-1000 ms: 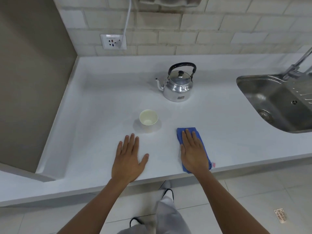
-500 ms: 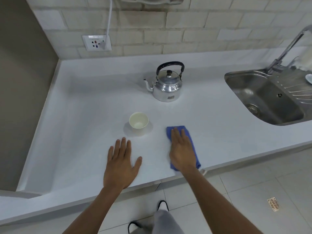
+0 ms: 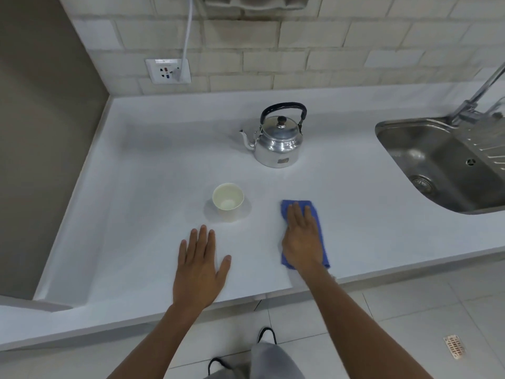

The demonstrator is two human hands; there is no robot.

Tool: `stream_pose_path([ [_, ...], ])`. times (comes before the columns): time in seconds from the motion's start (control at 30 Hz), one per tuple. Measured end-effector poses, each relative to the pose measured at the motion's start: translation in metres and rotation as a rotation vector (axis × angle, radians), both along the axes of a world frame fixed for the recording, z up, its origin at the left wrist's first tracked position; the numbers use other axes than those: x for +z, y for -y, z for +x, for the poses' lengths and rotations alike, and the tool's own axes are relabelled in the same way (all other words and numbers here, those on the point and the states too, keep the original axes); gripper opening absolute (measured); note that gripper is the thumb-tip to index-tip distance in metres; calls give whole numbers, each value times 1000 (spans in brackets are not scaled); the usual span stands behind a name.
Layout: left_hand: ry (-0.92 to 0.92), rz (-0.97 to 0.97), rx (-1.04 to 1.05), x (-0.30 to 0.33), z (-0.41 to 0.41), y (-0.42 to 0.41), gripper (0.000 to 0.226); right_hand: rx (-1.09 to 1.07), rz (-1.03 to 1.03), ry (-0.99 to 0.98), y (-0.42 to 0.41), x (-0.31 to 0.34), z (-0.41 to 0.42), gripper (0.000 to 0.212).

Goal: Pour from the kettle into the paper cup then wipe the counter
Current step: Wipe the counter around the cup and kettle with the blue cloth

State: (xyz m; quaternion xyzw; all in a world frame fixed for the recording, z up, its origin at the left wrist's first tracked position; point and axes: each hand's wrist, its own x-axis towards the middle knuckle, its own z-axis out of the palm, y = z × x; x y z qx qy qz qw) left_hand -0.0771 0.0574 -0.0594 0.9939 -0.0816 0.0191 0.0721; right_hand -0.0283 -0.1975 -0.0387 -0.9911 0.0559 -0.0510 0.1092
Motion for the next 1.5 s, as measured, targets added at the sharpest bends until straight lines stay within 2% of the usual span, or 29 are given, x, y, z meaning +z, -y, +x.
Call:
stream_pose_path([
  [0.1,5,-36,52,2,0,5,76,182,63,10,-40,-7,-29,75],
  [0.2,-6,-57,127,4,-2,24,74,341,133,21,-28,-14,-64,70],
  [0.27,-18,-47,151,5,-5,35,74,294,136,64,6,-19,-70,63],
  [0.37,-13,-30,154,5,-7,41,74,111,122,41,49,-12,-43,60],
  [0.43,-8,-23,151,5,-7,41,75,36,51,-3,49,-10,-14,62],
  [0.53,0,-13,163,3,-6,42,76,4,61,0,11,-2,12,67],
  [0.63,-11,-30,204,3,-3,48,78,216,91,28,-27,-4,-9,75],
  [0.73,16,-47,235,5,4,54,79,408,117,25,-13,-13,-45,70],
  [0.87,29,-64,236,8,7,65,80,252,104,40,44,-16,-22,62],
  [1.0,14,-82,281,5,7,73,84,137,70,13,27,-4,31,67],
  [1.13,16,-72,295,2,10,69,89,294,90,-2,-17,-5,19,77],
  [1.2,9,-73,307,0,15,66,91,427,100,1,-14,-10,-5,72],
  [1.27,-5,-57,317,2,20,64,92,465,87,-2,9,-15,-13,68],
  [1.4,-10,-37,324,5,23,66,90,255,70,-4,44,-9,29,65],
  [1.5,-12,-37,333,6,22,66,91,166,41,-24,25,-1,61,66],
])
